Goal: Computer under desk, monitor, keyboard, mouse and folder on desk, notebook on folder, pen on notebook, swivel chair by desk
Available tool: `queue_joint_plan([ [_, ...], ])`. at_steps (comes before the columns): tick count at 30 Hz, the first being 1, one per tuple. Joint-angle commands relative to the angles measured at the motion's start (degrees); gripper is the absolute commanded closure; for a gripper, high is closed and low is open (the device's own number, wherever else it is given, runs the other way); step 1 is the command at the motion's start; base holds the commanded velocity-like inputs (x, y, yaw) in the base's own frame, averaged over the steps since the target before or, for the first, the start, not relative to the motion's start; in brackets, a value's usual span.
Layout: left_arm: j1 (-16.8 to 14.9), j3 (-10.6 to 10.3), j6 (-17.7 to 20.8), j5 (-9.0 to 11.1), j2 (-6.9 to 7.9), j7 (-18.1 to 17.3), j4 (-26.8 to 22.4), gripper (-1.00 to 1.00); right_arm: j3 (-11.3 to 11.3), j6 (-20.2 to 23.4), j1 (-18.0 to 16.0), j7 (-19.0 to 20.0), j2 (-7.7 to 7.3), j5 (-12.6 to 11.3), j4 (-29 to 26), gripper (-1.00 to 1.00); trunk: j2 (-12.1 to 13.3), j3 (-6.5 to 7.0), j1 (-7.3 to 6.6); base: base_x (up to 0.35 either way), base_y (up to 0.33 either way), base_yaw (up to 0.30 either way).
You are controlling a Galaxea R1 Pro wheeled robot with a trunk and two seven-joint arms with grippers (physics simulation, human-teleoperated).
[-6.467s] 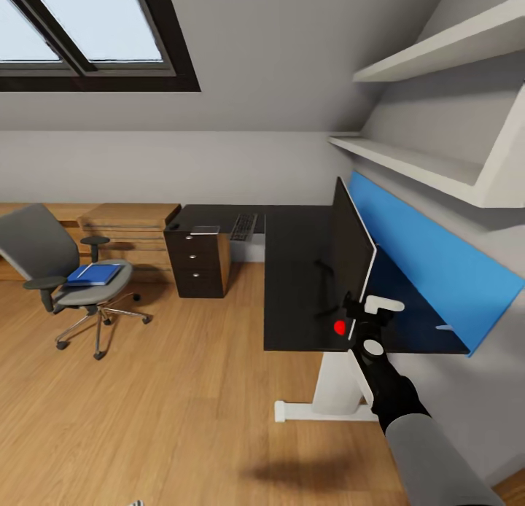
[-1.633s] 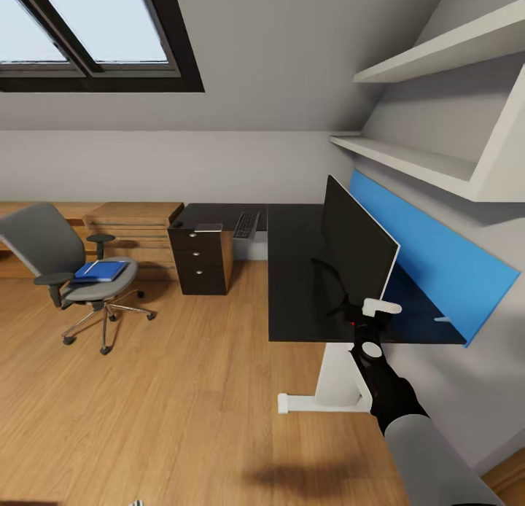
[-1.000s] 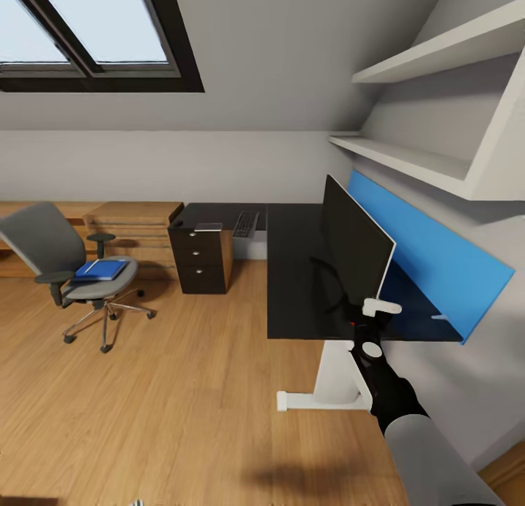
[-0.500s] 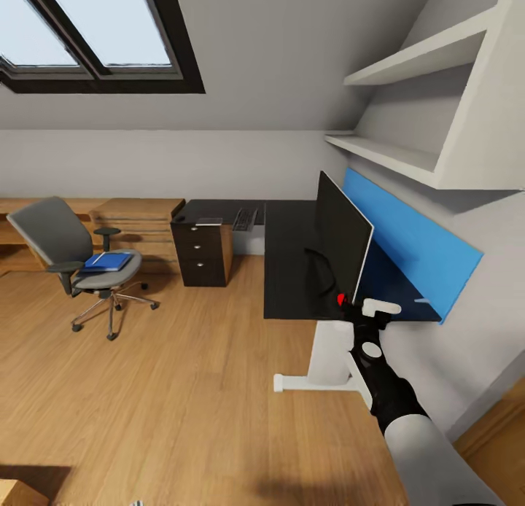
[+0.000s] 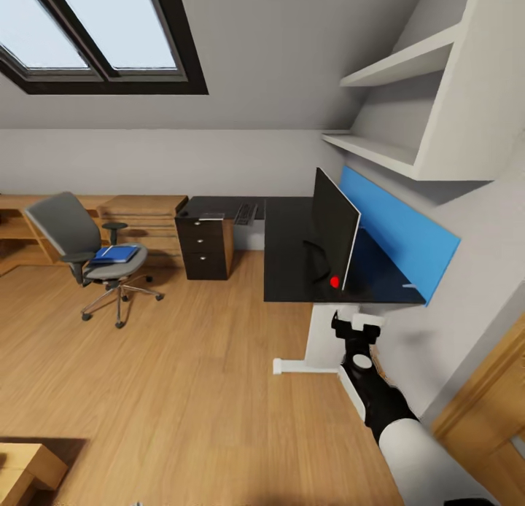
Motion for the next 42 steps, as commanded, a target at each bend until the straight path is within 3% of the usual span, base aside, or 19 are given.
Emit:
queue_joint_plan([
  [1,0.0,0.5,-0.1,-0.4,-0.05,-0.4,0.0,-1.0,0.7,-0.1,-0.1,-0.4,0.15,0.1,1.0,-1.0,-0.1,-0.07,-0.01,-0.162,0.0,0.0],
  [8,0.0,0.5,-0.8,-0.5,-0.11,-0.3,0.1,-1.0,2.0,-0.1,0.0,-0.4,0.95,0.0,7.8,-1.0,-0.1,-0.07,-0.01,-0.076,0.0,0.0],
  [13,0.0,0.5,-5.1,-0.6,-0.22,-0.2,0.3,-1.0,2.2,-1.4,0.0,-0.3,1.1,-0.1,16.8,-1.0,-0.1,-0.07,-0.01,-0.019,0.0,0.0],
  [17,0.0,0.5,-7.2,-0.6,-0.13,-0.1,2.1,-1.0,2.3,-5.0,0.0,0.6,1.16,-0.1,25.3,-1.0,-0.1,-0.07,-0.01,-0.007,0.0,0.0],
  [19,0.0,0.5,-8.2,-0.6,-0.03,0.0,4.3,-1.0,2.3,-9.0,0.0,1.8,1.07,-0.1,31.8,-1.0,-0.1,-0.07,-0.01,-0.003,0.0,0.0],
  [22,0.0,0.5,-8.7,-0.6,0.07,0.0,5.6,-1.0,2.3,-12.9,0.0,3.2,0.86,-0.1,36.3,-1.0,-0.1,-0.07,-0.01,-0.002,0.0,0.0],
  [26,0.0,0.6,-9.0,-0.6,0.31,0.0,6.6,-1.0,2.2,-16.0,1.8,4.7,0.59,0.0,38.9,-1.0,-0.1,-0.07,-0.01,0.0,0.0,0.0],
  [29,0.0,0.6,-9.0,-0.6,0.5,0.1,7.6,-1.0,2.3,-17.3,5.6,5.3,0.36,0.0,39.9,-1.0,-0.1,-0.07,-0.01,0.0,0.0,0.0],
  [34,0.0,0.6,-8.7,-0.5,1.49,-0.1,9.8,-1.0,2.4,-17.6,8.3,6.0,-0.05,0.2,40.6,-1.0,0.3,0.1,-0.23,0.0,0.0,0.0],
  [42,0.0,0.7,-6.8,-0.5,0.43,0.2,11.9,-1.0,2.3,-16.3,10.9,8.0,0.55,0.1,40.7,-1.0,0.3,0.1,-0.23,0.0,0.0,0.0],
])
